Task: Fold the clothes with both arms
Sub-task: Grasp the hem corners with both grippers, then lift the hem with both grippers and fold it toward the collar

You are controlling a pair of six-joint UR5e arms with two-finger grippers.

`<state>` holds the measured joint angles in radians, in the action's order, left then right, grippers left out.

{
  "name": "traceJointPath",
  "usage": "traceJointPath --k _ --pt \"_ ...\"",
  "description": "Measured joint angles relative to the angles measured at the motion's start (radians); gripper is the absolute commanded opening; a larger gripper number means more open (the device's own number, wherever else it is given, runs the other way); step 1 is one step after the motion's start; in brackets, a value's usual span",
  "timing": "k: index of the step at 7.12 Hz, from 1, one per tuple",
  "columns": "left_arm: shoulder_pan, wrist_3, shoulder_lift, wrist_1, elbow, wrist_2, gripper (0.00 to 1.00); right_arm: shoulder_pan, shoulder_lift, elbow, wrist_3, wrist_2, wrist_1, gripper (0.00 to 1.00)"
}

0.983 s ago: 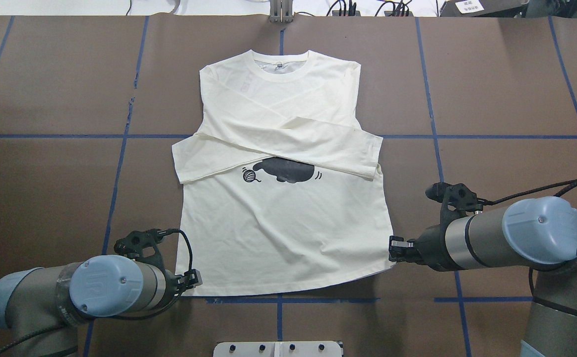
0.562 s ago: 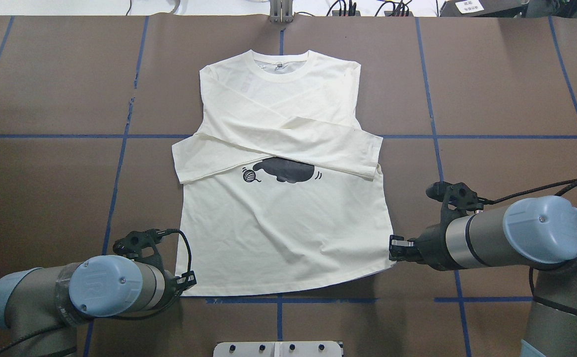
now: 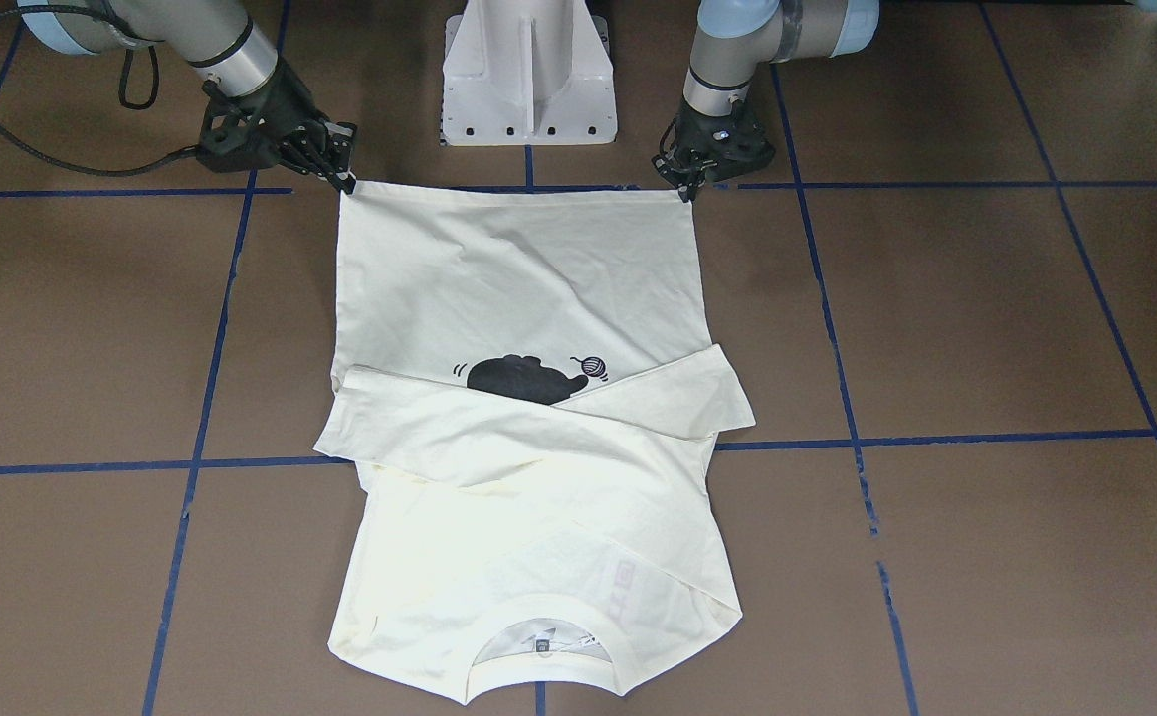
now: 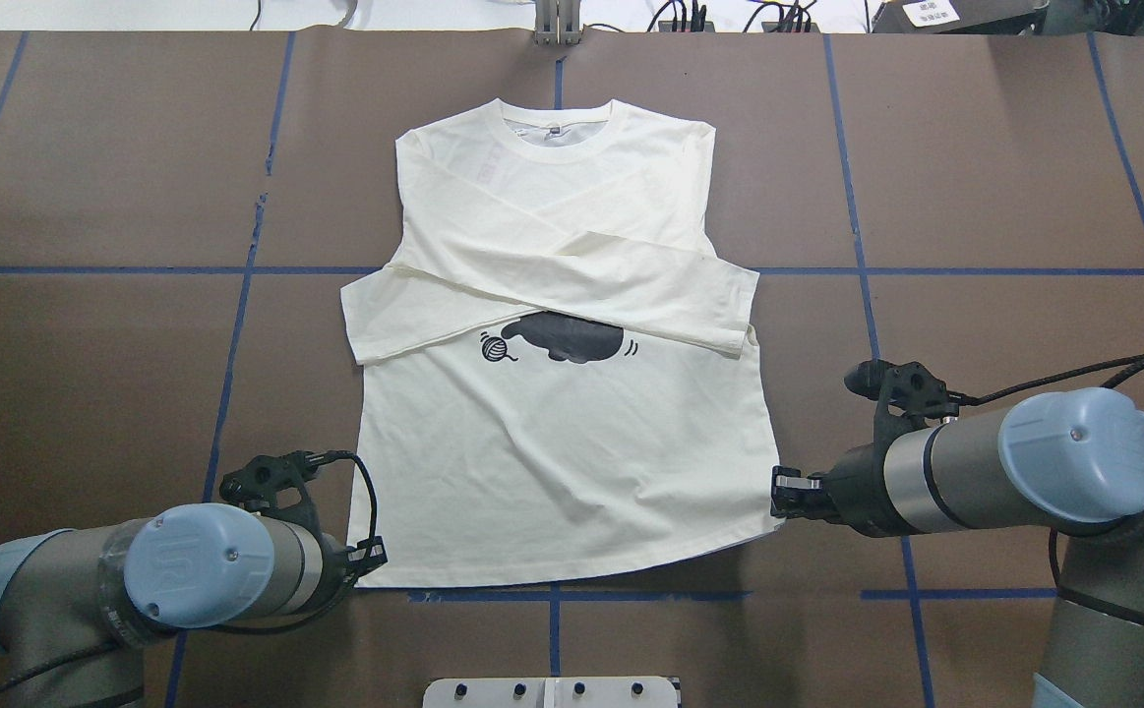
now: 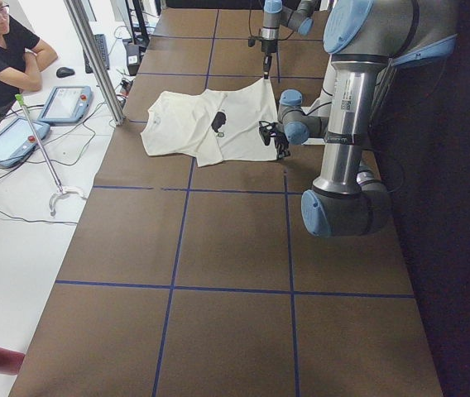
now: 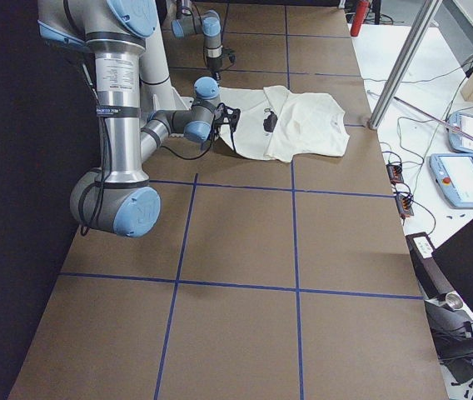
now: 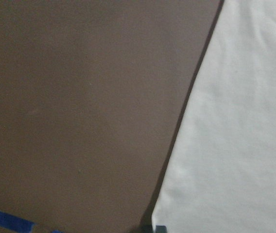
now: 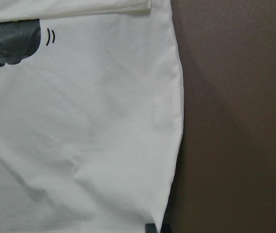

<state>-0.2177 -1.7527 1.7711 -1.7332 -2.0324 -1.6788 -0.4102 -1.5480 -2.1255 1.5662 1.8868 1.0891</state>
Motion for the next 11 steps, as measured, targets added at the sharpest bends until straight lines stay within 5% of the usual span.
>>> traceJointPath --k 3,6,8,11 --pt "-0.003 0.013 -0.147 0.005 -0.227 -0.002 0.0 -0.011 -0.051 -0.064 0.003 0.063 0.0 0.0" --pt "0.119 0.003 -0.196 0.016 -0.394 -0.007 0.0 0.079 -0.159 -0.157 0.01 0.116 -0.035 0.0" --pt "0.164 0.001 -0.199 0.024 -0.42 -0.016 0.0 0.115 -0.178 -0.172 0.007 0.152 -0.045 0.0" --pt "0.098 0.045 -0.183 0.036 -0.41 -0.057 0.0 -0.061 -0.029 -0.055 -0.063 0.172 -0.054 0.0"
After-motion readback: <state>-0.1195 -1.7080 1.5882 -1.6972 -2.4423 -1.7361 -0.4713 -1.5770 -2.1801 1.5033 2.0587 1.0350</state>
